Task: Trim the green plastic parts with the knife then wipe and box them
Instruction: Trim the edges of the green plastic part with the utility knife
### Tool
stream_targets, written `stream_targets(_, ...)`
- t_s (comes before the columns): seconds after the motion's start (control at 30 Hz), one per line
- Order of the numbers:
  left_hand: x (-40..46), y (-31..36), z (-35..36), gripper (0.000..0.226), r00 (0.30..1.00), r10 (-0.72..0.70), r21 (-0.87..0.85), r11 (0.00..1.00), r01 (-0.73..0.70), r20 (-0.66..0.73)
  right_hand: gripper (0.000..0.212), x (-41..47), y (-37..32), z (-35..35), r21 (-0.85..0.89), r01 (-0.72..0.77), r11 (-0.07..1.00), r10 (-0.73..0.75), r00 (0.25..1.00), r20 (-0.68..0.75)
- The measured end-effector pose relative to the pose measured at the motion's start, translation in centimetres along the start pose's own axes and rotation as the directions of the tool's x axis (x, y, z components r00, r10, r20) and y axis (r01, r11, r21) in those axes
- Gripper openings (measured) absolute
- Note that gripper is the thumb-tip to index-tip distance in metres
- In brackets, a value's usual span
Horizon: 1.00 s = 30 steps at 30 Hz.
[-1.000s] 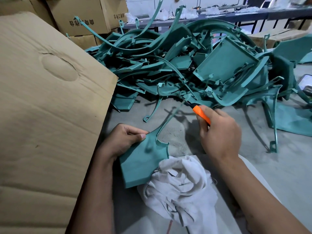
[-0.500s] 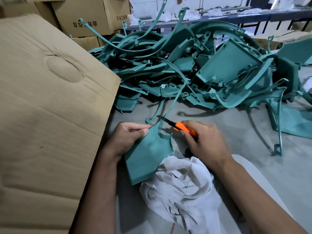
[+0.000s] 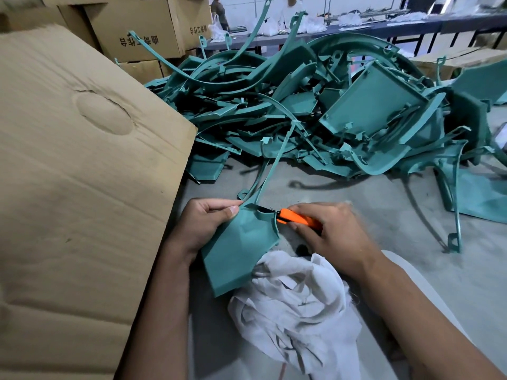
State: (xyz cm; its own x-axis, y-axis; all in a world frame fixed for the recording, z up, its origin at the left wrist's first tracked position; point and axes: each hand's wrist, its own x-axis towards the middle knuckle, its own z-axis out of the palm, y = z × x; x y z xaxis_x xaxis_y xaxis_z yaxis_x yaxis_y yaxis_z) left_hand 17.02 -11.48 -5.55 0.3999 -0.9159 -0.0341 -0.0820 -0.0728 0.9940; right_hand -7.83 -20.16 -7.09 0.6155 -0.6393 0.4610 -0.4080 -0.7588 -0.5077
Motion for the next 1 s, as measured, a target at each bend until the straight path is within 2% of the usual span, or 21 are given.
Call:
stream_targets(0.1,0.0,0.0,0.0,0.021,1.0,0.001,-0.005,1.0,-0.001,0.031,0.018,-0.1,-0.3,0.0,-0.094,-0.046,0.995,0.041,0.998,-0.053)
stream_targets(0.17,0.1,-0.1,-0.1,0.02,1.0,0.006,-0.011,1.0,-0.006,0.03,0.016,-0.1,-0.5,0.1,-0.086,-0.027,0.996,0.023,0.999,-0.048)
stream_targets(0.3,0.0,-0.1,-0.2,0.018,0.999,0.004,-0.062,0.998,-0.006,-0.036,0.016,0.1,-0.1,-0.2,0.063,-0.005,0.998,0.004,1.0,0.011)
stream_targets(0.43,0.1,0.1,0.2,0.019,0.994,0.021,-0.07,0.997,-0.028,-0.105,0.015,0.1,-0.2,-0.8,0.321,-0.013,0.947,0.06,0.989,-0.137)
stream_targets(0.5,0.0,0.2,0.8,0.019,0.994,0.027,-0.071,0.997,-0.035,-0.102,0.009,0.2,-0.7,-1.2,0.335,0.009,0.942,0.065,0.976,-0.207)
stream_targets(0.6,-0.3,0.8,1.8,0.019,0.998,0.042,-0.155,0.987,-0.048,-0.041,0.014,0.0,-1.7,-1.4,0.363,0.05,0.93,0.036,0.973,-0.226)
stream_targets(0.7,-0.5,1.8,2.4,0.02,0.993,0.061,-0.344,0.939,-0.021,0.105,0.024,-0.2,-2.4,-1.1,0.418,0.049,0.907,0.06,0.968,-0.244)
stream_targets(0.73,-0.5,1.9,2.4,0.025,0.982,0.049,-0.398,0.917,0.027,0.18,0.027,-0.3,-2.5,-1.0,0.425,0.036,0.904,0.078,0.966,-0.247)
stream_targets(0.77,-0.4,2.0,2.4,0.032,0.961,0.012,-0.457,0.881,0.12,0.275,0.03,-0.3,-2.6,-1.0,0.448,0.019,0.894,0.101,0.965,-0.241)
stream_targets(0.8,-0.2,1.9,2.4,0.039,0.911,-0.035,-0.52,0.812,0.265,0.41,0.031,-0.2,-2.6,-0.9,0.498,-0.006,0.867,0.138,0.964,-0.227)
stream_targets(0.83,0.1,1.9,2.5,0.041,0.815,-0.05,-0.566,0.694,0.445,0.578,0.031,-0.1,-2.6,-0.9,0.568,-0.04,0.822,0.189,0.96,-0.206)
stream_targets(0.87,0.3,1.9,2.6,0.042,0.687,-0.016,-0.55,0.586,0.595,0.727,0.03,0.0,-2.6,-1.0,0.638,-0.076,0.766,0.246,0.952,-0.183)
stream_targets(0.9,0.4,1.8,2.7,0.043,0.569,0.033,-0.489,0.551,0.676,0.822,0.029,0.1,-2.5,-1.1,0.691,-0.103,0.715,0.292,0.943,-0.161)
stream_targets(0.93,0.4,1.6,2.7,0.045,0.496,0.037,-0.411,0.615,0.673,0.868,0.03,0.2,-2.5,-1.3,0.734,-0.119,0.669,0.317,0.938,-0.138)
stream_targets(0.97,0.2,1.3,2.8,0.052,0.467,-0.02,-0.305,0.732,0.61,0.884,0.036,0.3,-2.4,-1.4,0.773,-0.121,0.622,0.318,0.942,-0.109)
stream_targets(1.0,0.0,1.1,2.9,0.051,0.494,-0.097,-0.19,0.845,0.499,0.864,0.043,0.4,-2.2,-1.7,0.817,-0.115,0.565,0.297,0.952,-0.072)
